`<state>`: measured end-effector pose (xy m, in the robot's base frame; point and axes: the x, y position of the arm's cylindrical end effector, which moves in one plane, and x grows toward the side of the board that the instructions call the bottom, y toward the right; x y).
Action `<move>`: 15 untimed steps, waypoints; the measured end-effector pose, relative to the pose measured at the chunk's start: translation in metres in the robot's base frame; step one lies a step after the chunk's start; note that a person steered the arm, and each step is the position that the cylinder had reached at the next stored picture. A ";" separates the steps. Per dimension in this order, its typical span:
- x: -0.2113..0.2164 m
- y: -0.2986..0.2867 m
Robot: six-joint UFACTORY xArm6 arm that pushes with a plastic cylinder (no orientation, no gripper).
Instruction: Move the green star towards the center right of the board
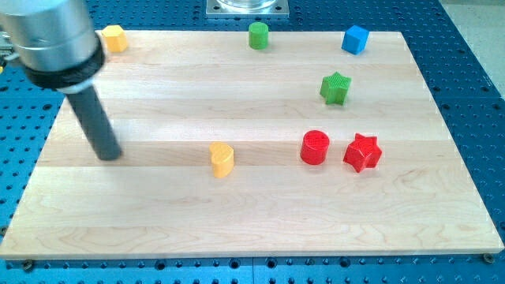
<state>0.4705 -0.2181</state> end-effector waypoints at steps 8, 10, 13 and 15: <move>-0.101 0.132; -0.125 0.277; -0.113 0.378; -0.087 0.364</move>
<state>0.3836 0.1454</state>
